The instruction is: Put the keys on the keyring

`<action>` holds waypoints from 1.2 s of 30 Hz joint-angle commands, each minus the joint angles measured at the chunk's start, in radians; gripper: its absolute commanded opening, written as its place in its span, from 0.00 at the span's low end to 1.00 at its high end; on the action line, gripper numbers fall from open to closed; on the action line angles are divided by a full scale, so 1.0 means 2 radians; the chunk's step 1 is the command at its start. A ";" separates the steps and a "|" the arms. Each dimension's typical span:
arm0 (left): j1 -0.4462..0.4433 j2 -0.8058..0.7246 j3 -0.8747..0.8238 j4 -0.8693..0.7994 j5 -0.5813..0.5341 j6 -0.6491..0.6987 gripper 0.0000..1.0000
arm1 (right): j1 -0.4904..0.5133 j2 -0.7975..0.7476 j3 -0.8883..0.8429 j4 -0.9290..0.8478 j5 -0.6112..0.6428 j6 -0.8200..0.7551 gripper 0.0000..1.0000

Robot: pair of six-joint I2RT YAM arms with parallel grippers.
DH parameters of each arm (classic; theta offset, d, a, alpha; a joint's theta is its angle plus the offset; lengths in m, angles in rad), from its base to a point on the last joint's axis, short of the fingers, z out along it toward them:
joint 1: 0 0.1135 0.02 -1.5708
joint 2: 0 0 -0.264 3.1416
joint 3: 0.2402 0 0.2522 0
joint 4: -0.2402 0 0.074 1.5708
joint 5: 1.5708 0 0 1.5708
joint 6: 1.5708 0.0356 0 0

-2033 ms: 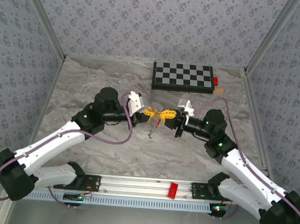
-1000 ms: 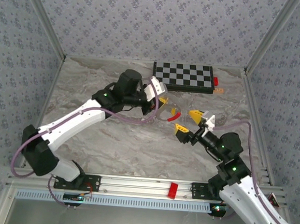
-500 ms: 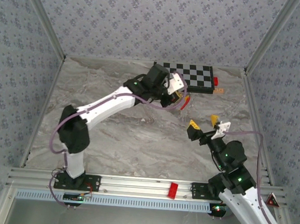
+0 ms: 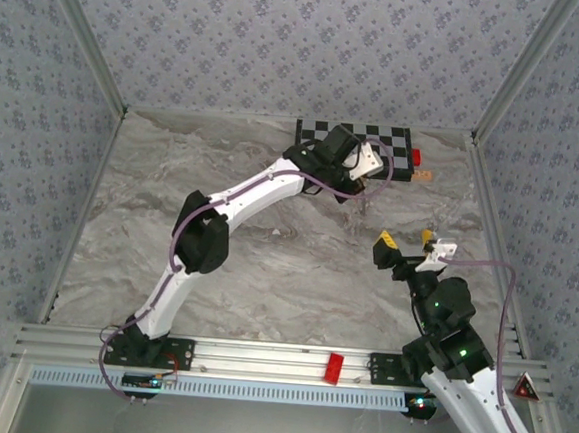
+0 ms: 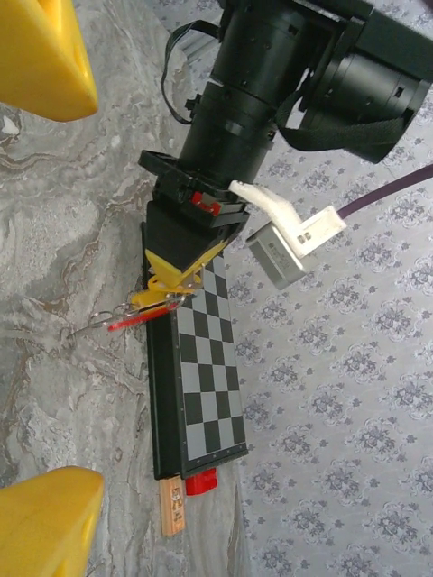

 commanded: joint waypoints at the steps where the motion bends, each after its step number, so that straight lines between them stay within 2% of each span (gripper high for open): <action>1: 0.005 0.004 0.009 -0.025 0.004 -0.003 0.00 | -0.005 -0.006 -0.008 0.002 0.008 0.008 1.00; 12: 0.014 -0.061 -0.133 0.012 0.007 -0.001 0.00 | -0.010 -0.005 -0.016 0.009 -0.003 0.011 1.00; 19: 0.026 -0.100 -0.217 0.027 -0.011 0.003 0.00 | -0.012 0.001 -0.023 0.023 -0.013 0.011 1.00; 24: 0.029 -0.102 -0.248 0.009 -0.034 0.017 0.00 | -0.012 0.003 -0.026 0.034 -0.017 0.008 1.00; 36: 0.045 -0.117 -0.302 -0.012 -0.026 0.013 0.00 | -0.013 0.006 -0.032 0.036 -0.022 0.014 1.00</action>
